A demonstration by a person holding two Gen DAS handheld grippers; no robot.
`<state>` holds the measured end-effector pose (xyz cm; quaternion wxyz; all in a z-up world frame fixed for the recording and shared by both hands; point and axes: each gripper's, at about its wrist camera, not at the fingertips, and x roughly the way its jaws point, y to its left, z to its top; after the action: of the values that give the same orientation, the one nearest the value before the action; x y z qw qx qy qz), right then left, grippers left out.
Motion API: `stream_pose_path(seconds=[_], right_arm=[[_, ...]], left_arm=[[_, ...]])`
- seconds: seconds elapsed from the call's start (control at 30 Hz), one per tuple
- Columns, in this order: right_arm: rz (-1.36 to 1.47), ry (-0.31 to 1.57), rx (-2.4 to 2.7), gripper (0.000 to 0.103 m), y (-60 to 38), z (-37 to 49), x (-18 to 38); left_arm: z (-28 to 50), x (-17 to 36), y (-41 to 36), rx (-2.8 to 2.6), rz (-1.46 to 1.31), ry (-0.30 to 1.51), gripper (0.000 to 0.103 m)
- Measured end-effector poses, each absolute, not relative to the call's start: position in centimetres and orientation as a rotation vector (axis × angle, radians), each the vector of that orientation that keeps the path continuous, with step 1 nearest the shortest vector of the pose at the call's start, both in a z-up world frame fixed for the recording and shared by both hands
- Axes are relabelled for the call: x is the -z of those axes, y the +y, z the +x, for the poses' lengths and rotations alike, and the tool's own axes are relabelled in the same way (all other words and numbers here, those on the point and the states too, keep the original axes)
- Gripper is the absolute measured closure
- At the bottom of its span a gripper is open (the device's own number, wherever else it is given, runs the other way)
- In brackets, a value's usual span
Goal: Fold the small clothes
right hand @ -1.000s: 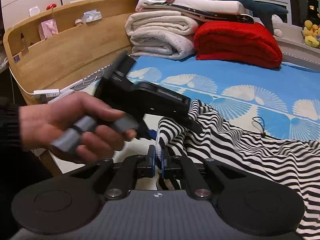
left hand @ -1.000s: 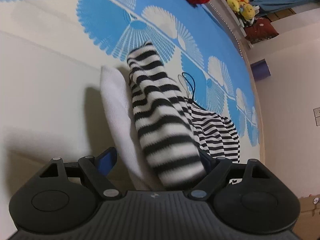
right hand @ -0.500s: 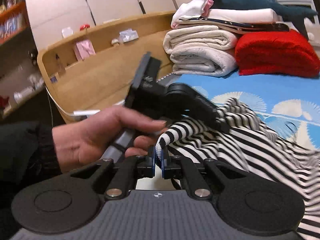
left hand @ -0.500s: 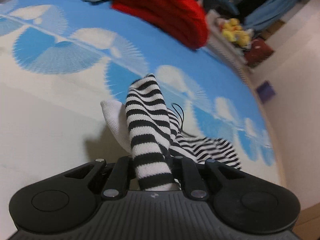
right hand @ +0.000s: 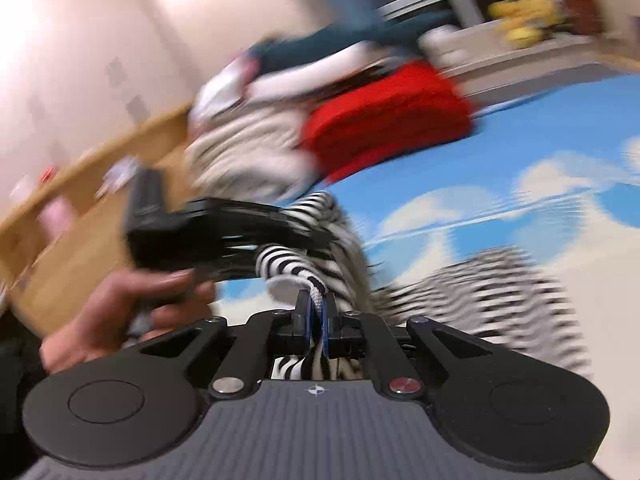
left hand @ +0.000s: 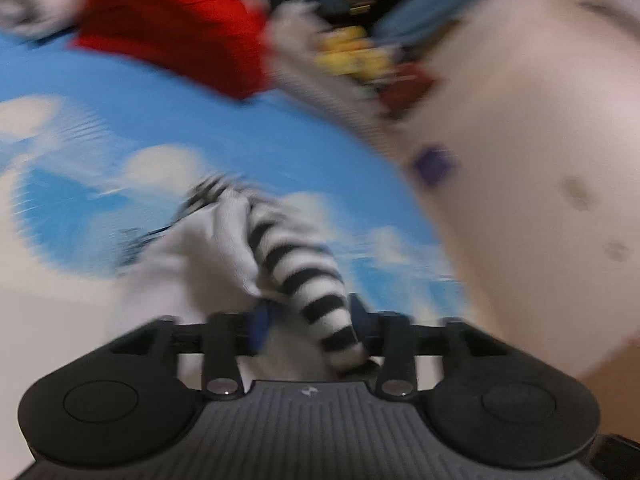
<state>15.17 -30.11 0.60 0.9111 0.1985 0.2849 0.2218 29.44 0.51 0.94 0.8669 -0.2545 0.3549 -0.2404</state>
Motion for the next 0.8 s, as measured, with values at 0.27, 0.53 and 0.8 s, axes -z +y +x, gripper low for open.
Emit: stream_pose_path(seconds=[0.27, 0.53, 0.8], right_arm=[[0.513, 1.001, 0.087, 0.097, -41.6, 17.1, 6.8], [0.443, 0.835, -0.115, 0.061, -41.2, 21.5, 3.7], [0.459, 1.029, -0.248, 0.055, -39.0, 27.2, 10.1]], left_arm=[[28.7, 0.3, -2.7, 0.554, -0.399, 0.795, 0.034], [28.9, 4.6, -3.0, 0.572, -0.236, 0.997, 0.051], [26.3, 6.9, -5.6, 0.686, -0.048, 1.072, 0.058]])
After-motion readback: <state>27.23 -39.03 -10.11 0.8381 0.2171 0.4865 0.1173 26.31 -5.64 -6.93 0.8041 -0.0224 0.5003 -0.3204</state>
